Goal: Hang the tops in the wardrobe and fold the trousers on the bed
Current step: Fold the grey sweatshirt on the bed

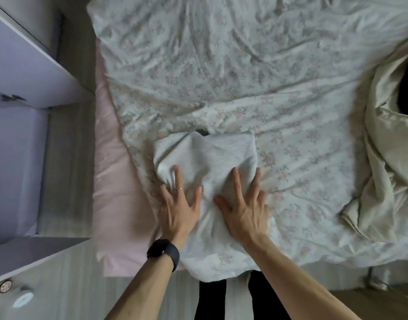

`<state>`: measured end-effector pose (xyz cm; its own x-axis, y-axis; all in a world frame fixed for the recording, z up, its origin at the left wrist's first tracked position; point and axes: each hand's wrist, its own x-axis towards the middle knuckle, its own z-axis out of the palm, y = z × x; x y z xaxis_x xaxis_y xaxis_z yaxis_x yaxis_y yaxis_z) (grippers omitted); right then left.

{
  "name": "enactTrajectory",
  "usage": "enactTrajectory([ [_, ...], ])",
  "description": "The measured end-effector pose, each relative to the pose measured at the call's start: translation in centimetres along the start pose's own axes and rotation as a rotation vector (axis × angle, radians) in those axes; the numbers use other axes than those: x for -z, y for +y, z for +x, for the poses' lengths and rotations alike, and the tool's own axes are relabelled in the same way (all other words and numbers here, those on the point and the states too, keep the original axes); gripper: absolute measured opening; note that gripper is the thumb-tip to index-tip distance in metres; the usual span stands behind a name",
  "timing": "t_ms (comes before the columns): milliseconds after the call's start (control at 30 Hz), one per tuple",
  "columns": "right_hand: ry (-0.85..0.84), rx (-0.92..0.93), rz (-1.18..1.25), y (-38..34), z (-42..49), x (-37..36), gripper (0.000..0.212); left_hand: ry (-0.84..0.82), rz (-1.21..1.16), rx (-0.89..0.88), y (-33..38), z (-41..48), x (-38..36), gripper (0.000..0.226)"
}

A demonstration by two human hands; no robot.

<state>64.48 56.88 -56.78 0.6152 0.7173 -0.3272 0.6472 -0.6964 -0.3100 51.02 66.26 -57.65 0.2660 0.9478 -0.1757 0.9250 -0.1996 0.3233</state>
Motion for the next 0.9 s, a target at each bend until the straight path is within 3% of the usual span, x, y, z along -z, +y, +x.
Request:
enactTrajectory([
  [133, 0.111, 0.021, -0.144, -1.0, -0.3, -0.8, 0.082, 0.021, 0.138, -0.148, 0.1, -0.5, 0.1, 0.073],
  [333, 0.147, 0.077, -0.16, -0.8, -0.5, -1.0, 0.074, -0.049, 0.346, -0.347, 1.7, -1.1, 0.2, 0.063],
  [433, 0.174, 0.125, -0.168, -1.3, -0.9, -0.5, 0.065, -0.092, 0.376, -0.382, 2.5, -0.9, 1.4, 0.038],
  [500, 0.19, 0.164, -0.188, -1.4, -0.9, 0.1, 0.069, -0.101, 0.384, -0.379, 2.6, -0.7, 2.1, 0.023],
  [667, 0.166, 0.256, -0.209, -3.4, -2.0, 4.6, 0.076, -0.043, 0.416, -0.346, 3.0, -1.8, 7.0, 0.033],
  [767, 0.197, 0.37, -0.175, -6.6, -2.9, 10.1, 0.077, 0.066, 0.392, -0.272, 3.7, -3.0, 13.6, 0.038],
  [900, 0.286, 0.517, -0.088, -12.3, -4.6, 18.0, 0.077, 0.246, 0.37, -0.155, 4.3, -4.2, 23.4, 0.07],
])
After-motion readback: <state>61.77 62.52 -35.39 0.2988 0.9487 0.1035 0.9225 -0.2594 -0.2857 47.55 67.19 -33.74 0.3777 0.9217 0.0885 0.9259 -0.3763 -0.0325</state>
